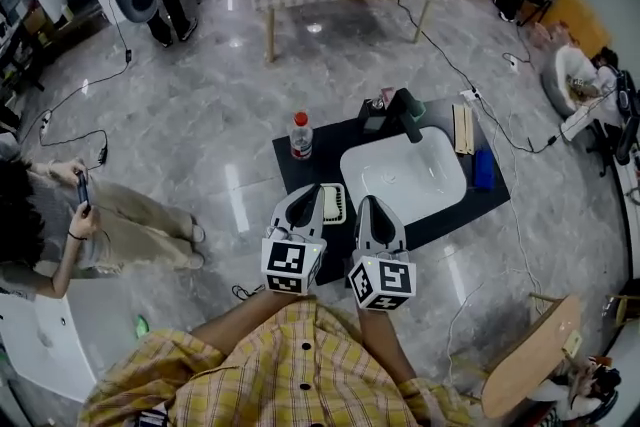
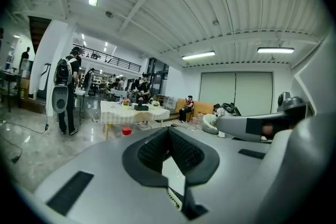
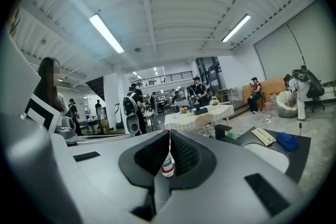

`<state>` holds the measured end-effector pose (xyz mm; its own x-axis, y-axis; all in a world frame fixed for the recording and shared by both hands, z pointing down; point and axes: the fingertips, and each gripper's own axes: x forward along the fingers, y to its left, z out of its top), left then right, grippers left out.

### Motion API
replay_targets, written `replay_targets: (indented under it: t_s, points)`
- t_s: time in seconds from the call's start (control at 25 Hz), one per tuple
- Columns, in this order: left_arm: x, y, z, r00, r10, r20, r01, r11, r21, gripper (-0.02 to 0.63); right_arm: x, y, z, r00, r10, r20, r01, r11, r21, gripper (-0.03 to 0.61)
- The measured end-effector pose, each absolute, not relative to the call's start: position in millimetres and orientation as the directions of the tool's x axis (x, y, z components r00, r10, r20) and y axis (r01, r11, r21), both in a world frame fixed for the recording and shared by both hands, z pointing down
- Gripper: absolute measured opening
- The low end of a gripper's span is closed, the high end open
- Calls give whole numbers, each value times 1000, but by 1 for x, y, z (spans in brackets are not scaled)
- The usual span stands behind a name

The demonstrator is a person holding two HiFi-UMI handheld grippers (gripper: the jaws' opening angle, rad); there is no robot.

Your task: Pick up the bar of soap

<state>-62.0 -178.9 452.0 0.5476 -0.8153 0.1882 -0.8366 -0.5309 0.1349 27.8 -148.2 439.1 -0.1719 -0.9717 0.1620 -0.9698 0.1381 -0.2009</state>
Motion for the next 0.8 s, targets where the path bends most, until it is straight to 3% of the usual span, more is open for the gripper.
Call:
replay_targets:
  t_s: [0.36, 0.8]
  points:
    - [-69, -228, 459, 579, -789, 207, -815, -548, 190, 12, 28, -200, 431, -128, -976, 175, -981, 99, -168, 21]
    - [-53, -240, 481, 494, -831, 257, -868, -453, 204, 12, 40, -218, 448, -230, -955, 187, -965, 198, -174, 21]
